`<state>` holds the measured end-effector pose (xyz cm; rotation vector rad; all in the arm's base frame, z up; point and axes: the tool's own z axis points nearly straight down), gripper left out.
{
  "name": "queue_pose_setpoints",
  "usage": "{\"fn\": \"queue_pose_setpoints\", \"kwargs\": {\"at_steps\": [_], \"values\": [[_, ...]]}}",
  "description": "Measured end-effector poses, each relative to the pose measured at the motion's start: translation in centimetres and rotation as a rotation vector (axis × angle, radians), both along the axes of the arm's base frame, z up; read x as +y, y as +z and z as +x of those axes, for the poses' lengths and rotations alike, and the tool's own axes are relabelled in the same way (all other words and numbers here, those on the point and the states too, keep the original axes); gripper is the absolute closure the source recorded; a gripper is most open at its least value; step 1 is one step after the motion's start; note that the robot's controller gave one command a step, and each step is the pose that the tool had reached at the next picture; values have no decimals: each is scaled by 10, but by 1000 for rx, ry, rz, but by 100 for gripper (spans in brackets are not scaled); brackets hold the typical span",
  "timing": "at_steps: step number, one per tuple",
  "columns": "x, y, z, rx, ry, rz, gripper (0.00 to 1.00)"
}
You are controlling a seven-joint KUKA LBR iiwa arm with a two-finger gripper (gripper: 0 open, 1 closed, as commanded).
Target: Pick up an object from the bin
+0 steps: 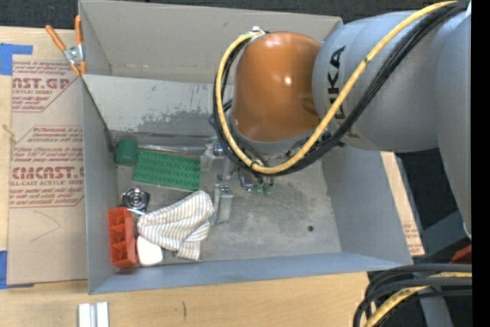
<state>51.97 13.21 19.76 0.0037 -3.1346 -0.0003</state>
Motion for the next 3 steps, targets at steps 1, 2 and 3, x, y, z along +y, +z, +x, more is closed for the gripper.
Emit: {"fn": "queue_pose_setpoints", "kwargs": {"at_steps": [1,2,3], "values": [[-1,5,2,-8,-2,1,0],[8,-36,-2,-10,97,2,0],[31,-55,-18,-6,226,2,0]]}}
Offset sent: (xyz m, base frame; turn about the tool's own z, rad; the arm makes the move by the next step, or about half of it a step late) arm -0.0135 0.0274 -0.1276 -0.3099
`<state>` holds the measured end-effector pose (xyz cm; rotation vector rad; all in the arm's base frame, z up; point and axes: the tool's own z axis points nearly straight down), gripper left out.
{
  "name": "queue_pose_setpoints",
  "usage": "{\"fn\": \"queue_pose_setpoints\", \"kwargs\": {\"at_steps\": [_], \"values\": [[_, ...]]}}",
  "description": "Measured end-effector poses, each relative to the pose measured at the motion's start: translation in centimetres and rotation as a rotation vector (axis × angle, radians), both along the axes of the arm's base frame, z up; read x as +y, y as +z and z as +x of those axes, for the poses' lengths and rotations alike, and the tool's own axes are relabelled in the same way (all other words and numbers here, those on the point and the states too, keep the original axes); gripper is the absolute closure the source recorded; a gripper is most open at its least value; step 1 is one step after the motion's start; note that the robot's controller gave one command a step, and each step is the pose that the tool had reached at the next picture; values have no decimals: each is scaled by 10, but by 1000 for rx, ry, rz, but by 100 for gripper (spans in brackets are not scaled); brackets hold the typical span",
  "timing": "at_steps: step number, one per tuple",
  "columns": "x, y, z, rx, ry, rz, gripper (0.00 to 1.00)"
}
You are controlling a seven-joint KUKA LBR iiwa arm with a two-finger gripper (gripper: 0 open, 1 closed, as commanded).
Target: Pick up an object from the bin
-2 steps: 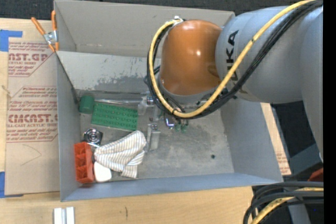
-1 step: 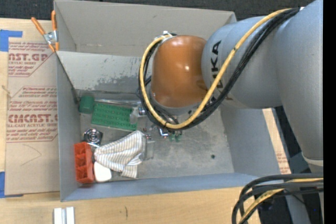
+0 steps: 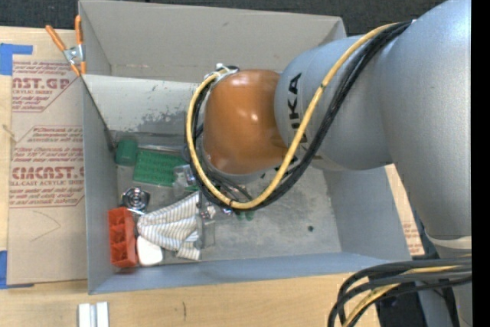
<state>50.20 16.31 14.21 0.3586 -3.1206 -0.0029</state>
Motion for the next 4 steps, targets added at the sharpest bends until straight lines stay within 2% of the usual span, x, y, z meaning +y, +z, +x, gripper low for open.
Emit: {"fn": "queue_pose_setpoints", "kwargs": {"at_steps": [1,2,3,4], "values": [[-10,-9,-1,-4,115,0,0],[-9,-61,3,-5,83,2,0],[-8,-87,8,-16,219,5,100],[-8,-84,8,-17,240,6,100]]}}
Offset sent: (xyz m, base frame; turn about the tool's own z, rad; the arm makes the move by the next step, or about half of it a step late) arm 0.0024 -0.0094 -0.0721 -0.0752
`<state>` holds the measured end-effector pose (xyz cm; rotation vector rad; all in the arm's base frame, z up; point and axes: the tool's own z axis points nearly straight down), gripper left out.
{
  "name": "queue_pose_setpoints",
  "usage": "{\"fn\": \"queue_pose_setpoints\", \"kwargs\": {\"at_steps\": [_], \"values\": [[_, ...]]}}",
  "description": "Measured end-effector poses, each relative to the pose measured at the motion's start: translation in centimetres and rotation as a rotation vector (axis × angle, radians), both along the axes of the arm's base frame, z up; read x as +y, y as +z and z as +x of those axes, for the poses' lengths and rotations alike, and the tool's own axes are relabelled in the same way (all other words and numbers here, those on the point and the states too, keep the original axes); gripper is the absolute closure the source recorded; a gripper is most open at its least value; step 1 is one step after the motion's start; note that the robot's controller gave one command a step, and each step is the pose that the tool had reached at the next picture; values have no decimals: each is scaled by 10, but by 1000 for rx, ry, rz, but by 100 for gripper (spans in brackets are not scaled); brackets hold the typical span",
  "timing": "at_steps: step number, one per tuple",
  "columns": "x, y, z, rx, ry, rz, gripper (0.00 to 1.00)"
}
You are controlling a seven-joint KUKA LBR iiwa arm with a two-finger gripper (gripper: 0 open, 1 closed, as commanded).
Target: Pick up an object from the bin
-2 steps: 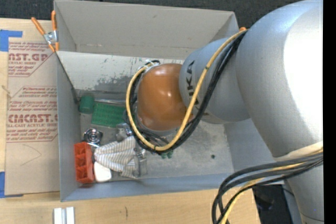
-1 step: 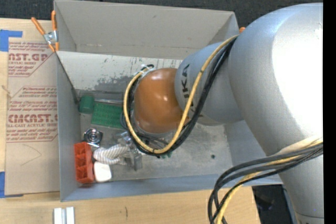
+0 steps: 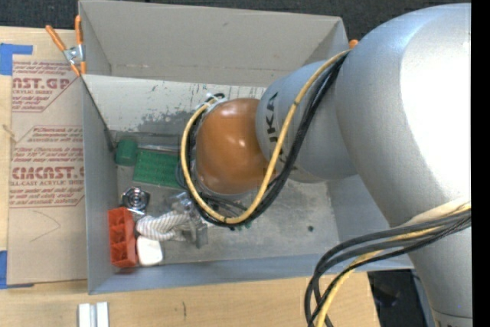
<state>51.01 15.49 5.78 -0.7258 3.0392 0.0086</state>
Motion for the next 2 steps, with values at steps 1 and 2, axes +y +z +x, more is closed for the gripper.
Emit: {"fn": "queue_pose_setpoints", "kwargs": {"at_steps": [1,2], "values": [[0,6,0,0,9,0,100],[1,13,0,-1,-2,1,100]]}}
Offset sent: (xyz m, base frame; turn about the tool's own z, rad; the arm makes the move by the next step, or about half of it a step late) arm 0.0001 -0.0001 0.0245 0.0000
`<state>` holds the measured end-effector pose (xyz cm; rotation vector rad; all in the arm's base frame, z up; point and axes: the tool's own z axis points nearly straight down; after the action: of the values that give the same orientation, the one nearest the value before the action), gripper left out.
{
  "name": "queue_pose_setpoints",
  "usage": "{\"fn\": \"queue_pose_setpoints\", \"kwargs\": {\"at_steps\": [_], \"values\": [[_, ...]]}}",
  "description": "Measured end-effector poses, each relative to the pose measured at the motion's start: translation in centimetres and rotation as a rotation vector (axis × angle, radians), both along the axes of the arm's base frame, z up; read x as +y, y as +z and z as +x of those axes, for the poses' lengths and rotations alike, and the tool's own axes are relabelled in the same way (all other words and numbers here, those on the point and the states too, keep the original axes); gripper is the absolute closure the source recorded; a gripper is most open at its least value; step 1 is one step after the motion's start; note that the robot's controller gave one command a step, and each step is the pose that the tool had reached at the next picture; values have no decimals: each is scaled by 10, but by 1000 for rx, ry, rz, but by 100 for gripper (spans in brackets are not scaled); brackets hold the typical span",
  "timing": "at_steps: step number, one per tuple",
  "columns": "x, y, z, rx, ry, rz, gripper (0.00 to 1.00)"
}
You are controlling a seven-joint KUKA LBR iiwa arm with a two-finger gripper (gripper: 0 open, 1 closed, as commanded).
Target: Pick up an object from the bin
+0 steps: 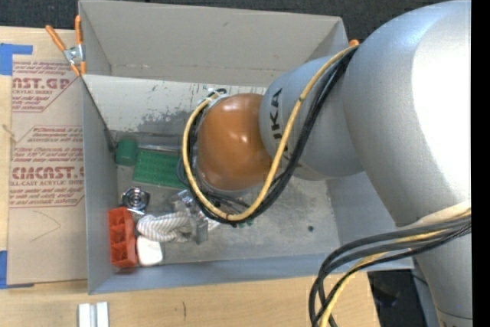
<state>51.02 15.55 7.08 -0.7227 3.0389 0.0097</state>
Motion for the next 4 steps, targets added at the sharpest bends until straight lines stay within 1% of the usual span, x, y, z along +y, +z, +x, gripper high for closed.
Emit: {"fn": "queue_pose_setpoints", "kwargs": {"at_steps": [1,2,3,4], "values": [[-1,9,-3,9,1,-3,100],[-1,30,-4,12,2,-5,100],[-1,49,-2,5,1,-3,100],[0,56,-1,3,2,-2,100]]}}
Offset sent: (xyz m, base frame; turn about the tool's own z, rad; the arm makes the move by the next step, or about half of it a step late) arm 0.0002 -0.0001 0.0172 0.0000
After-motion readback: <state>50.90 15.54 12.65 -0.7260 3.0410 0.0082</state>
